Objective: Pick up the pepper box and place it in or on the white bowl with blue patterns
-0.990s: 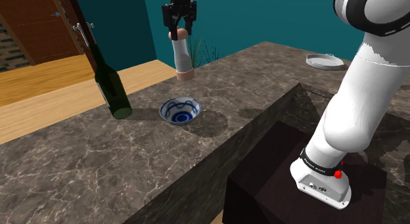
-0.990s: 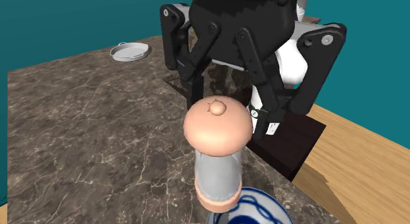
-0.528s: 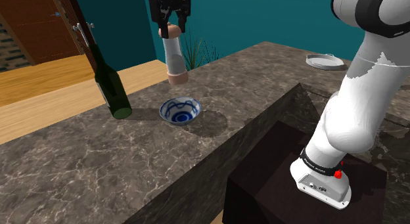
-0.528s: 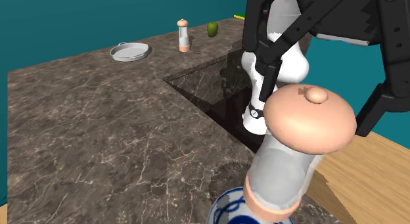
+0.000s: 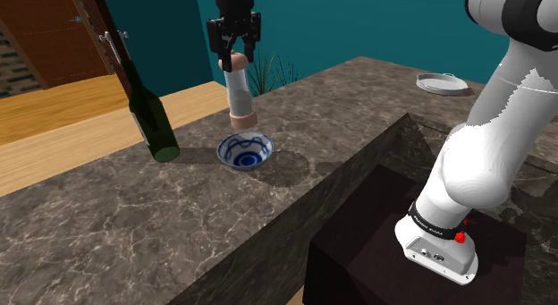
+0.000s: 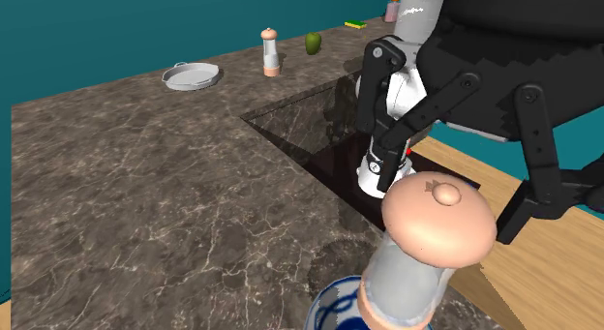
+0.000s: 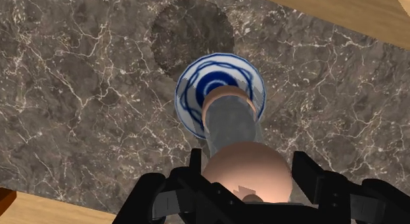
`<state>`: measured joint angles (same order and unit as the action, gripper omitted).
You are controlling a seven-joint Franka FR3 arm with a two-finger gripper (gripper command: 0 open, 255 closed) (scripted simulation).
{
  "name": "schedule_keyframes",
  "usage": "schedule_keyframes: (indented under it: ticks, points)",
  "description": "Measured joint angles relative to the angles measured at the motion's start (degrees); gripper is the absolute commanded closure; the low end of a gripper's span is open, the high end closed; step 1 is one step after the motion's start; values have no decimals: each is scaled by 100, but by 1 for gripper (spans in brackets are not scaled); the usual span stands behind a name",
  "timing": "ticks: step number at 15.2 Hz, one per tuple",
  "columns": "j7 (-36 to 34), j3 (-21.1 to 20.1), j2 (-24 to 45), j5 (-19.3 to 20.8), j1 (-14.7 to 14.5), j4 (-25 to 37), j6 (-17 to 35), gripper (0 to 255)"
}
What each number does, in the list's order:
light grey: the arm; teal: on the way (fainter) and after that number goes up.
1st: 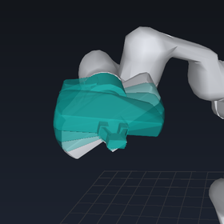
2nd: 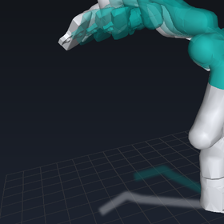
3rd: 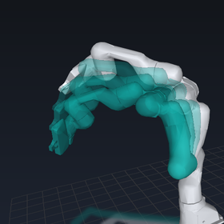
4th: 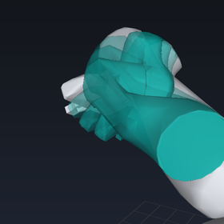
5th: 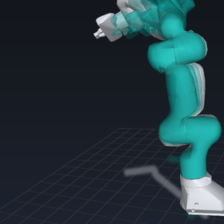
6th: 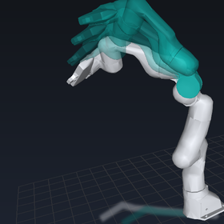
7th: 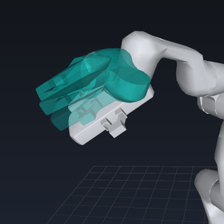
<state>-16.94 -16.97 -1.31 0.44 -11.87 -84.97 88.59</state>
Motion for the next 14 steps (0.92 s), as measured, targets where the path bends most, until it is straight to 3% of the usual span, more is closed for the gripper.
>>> schedule_keyframes:
  ticks: [14]
  points:
    - [61,35,-298,-90,24,-1438,1152,255]
